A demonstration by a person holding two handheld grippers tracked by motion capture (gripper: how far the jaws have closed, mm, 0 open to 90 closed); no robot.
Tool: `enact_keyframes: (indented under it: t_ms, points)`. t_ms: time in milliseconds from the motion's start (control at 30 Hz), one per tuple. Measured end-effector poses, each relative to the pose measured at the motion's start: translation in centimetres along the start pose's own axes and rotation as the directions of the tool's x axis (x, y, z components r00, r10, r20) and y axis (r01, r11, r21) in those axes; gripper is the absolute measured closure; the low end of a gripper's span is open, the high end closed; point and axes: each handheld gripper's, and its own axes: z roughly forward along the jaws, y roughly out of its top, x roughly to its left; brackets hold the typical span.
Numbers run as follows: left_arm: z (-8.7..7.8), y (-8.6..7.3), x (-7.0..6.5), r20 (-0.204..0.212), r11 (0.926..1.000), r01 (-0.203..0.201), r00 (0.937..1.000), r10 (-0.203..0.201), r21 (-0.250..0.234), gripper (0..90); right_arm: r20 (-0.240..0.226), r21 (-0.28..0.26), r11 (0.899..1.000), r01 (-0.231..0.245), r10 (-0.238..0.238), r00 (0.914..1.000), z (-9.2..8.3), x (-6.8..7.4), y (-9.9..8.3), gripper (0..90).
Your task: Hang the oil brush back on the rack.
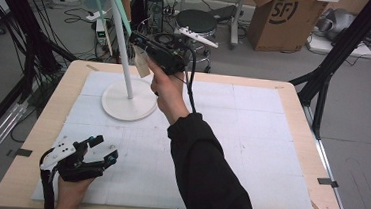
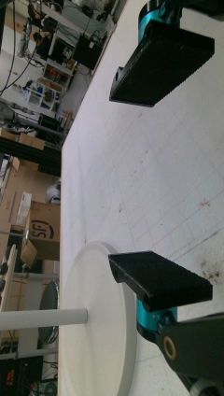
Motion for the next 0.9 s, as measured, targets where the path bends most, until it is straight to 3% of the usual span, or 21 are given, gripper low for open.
enact_keyframes:
  t_ms: [233, 433, 900]
  points:
    - [-0.08, 0.0, 0.11, -0.002, 1.0, 0.001, 1.0, -0.001, 0.001, 18.9, 0.052, 0.003, 1.0, 0.029, -0.029, 0.9983, -0.11, 0.01, 0.09, 83.5]
    - [-0.03, 0.0, 0.08, 0.0, 1.0, 0.002, 1.0, -0.002, -0.002, 18.9, 0.054, 0.014, 0.999, 0.033, -0.033, 0.998, 0.12, 0.22, -0.15, 83.4]
    - [-0.07, 0.0, 0.09, -0.001, 1.0, 0.007, 1.0, -0.007, -0.002, 18.9, 0.108, 0.008, 0.999, 0.031, -0.032, 0.9936, 0.46, -0.07, -0.19, 83.5]
